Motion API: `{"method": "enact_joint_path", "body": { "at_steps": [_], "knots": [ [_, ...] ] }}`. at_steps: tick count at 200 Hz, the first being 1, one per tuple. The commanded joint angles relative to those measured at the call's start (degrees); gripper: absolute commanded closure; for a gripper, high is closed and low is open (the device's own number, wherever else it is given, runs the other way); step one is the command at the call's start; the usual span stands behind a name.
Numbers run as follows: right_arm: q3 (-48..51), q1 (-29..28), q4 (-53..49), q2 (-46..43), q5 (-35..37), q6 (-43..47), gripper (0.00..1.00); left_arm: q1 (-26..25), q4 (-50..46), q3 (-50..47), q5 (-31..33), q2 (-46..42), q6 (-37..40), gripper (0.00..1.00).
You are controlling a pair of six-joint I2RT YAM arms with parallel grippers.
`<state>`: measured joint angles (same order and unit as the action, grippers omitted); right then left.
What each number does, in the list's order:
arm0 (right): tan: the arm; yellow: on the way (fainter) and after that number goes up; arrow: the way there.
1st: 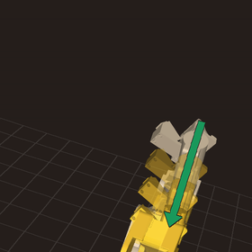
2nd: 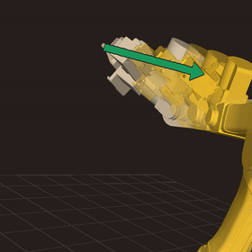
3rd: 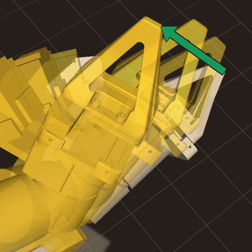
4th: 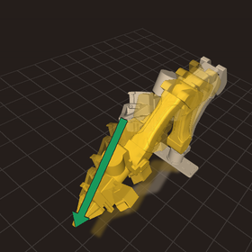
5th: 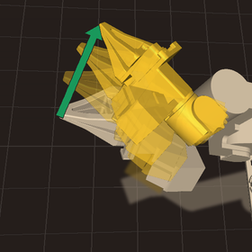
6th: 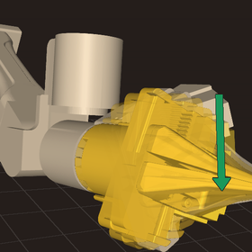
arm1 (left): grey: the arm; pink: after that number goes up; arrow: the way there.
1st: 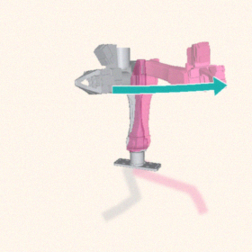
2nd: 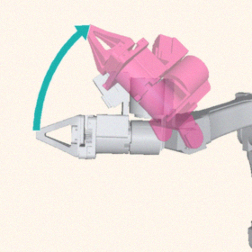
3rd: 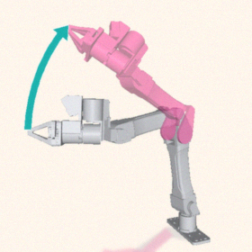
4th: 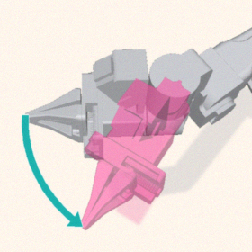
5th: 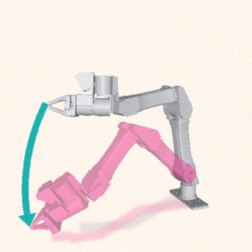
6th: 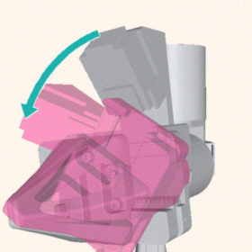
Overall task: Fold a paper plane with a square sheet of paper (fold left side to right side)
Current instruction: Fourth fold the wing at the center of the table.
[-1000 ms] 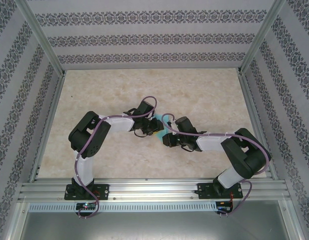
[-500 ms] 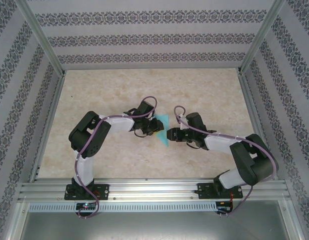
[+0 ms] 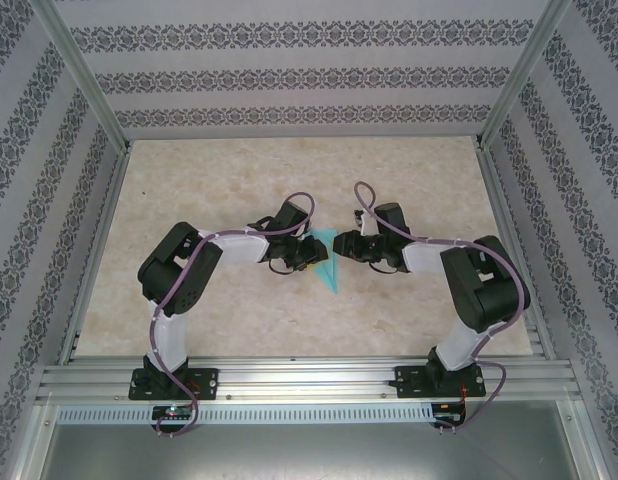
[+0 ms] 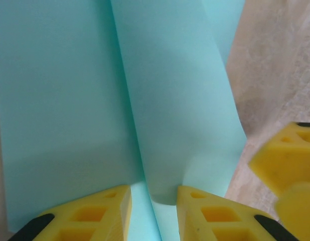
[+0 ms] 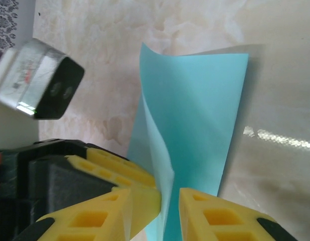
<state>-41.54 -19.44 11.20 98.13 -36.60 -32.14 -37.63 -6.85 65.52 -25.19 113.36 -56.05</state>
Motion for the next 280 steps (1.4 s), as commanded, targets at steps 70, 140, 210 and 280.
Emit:
{"method": "enact_joint_path", "body": {
  "at_steps": [70,140,210,280],
  "knots": [
    [-2.93,0.63,0.36,4.13,-1.28,0.48,0.87,-0.87,-0.95,1.11,0.88,1.78,-0.02,0.68],
    [-4.45,1.05,-4.20,5.01,1.73,3.39,0.95,-0.91,-1.29,1.20,0.92,1.88,0.18,0.68],
    [-4.37,1.35,-4.87,5.94,2.73,3.86,0.96,-0.96,-1.39,1.21,0.89,1.78,0.29,0.68],
    [-5.36,1.41,-5.83,6.94,3.38,4.38,0.95,-1.13,-1.54,1.29,0.99,1.73,0.34,0.68]
  ]
}}
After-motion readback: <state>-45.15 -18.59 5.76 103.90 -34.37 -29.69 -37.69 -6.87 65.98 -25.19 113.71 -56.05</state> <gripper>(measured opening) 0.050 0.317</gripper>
